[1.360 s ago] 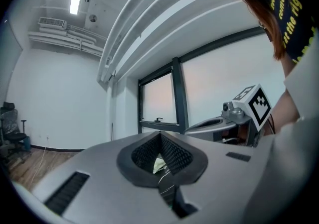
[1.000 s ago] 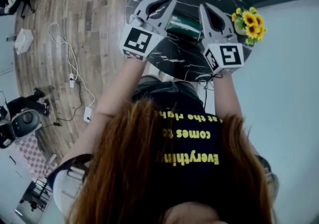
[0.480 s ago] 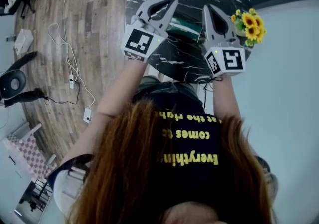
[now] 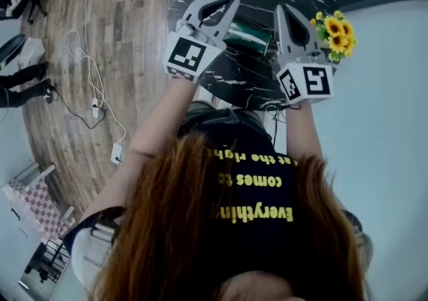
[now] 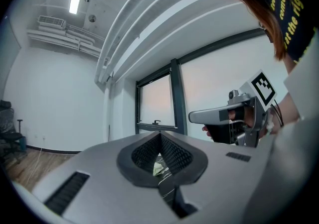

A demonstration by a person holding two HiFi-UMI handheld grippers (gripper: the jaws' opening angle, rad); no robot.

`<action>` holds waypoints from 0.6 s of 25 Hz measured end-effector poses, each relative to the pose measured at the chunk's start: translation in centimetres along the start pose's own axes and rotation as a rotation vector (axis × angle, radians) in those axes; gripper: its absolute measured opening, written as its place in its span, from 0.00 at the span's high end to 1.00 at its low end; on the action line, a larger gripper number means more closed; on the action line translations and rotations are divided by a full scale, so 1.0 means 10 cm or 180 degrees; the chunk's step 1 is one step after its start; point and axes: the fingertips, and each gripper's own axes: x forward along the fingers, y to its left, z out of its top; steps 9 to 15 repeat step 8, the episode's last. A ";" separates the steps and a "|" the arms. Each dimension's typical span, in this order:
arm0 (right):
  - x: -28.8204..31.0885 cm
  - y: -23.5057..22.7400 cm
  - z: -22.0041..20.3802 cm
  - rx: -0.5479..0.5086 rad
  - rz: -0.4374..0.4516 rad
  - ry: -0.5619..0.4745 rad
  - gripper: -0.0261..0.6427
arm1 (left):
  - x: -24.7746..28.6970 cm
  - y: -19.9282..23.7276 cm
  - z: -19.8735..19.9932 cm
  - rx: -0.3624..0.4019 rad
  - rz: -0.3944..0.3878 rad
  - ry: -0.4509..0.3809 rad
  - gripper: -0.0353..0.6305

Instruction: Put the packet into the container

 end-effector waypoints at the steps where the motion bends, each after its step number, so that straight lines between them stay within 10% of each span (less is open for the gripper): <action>1: -0.01 0.00 0.01 0.0006 0.0004 -0.0004 0.94 | 0.00 -0.01 0.00 0.0000 -0.0001 -0.0003 0.95; 15: -0.03 -0.03 0.08 0.0166 0.0001 -0.0055 0.94 | -0.05 0.02 0.04 0.0005 0.0060 -0.0007 0.95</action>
